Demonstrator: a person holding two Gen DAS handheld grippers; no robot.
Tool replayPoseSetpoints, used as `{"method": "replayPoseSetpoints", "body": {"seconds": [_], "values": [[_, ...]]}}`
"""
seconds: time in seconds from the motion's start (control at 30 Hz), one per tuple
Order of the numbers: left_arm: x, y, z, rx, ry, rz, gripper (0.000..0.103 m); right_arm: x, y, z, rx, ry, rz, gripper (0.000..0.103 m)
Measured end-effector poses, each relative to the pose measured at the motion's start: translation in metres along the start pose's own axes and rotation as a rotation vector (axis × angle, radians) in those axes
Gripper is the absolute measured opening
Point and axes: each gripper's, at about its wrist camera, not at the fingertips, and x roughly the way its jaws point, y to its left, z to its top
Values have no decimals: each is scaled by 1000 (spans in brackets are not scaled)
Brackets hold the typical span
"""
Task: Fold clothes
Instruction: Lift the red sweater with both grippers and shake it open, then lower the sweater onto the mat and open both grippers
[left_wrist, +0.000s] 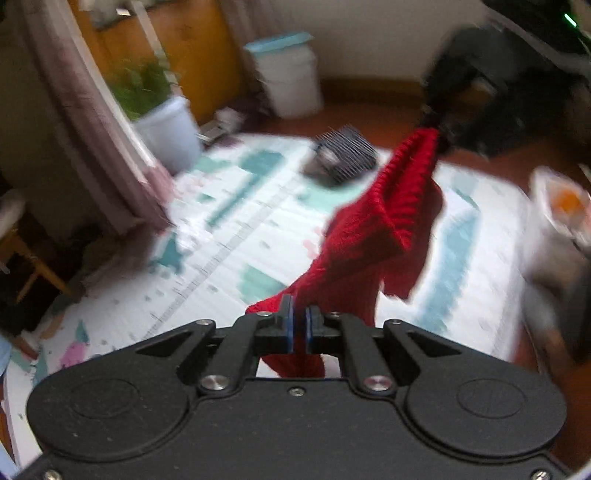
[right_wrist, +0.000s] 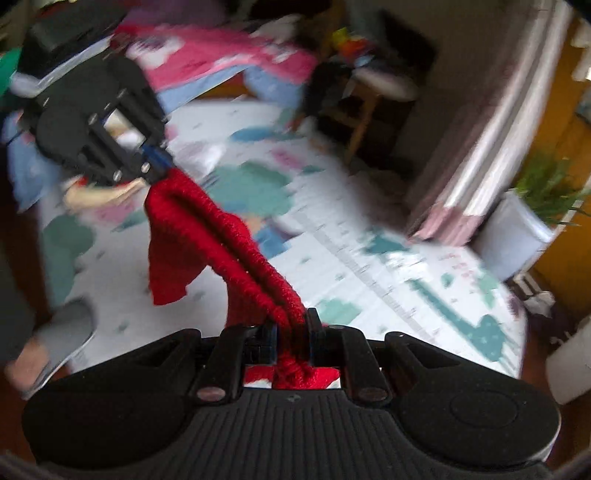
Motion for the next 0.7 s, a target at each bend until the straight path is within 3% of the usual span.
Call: {"method": "replayPoseSetpoints", "body": {"seconds": [0.17,0.3,0.5,0.7], "values": [[7,-14,-20,-51,107,-163,5,7,27,-13,-18,117,153,16],[51,-2,-31,-127,237,-220,5,61,22,-15,35,245,236,16],[134,18,-37,-176,399,-184,5,163,6,-12,69,418,241,16],[206,34,-43,-129,498,-105,5,235,-2,-22,27,519,198,16]]}}
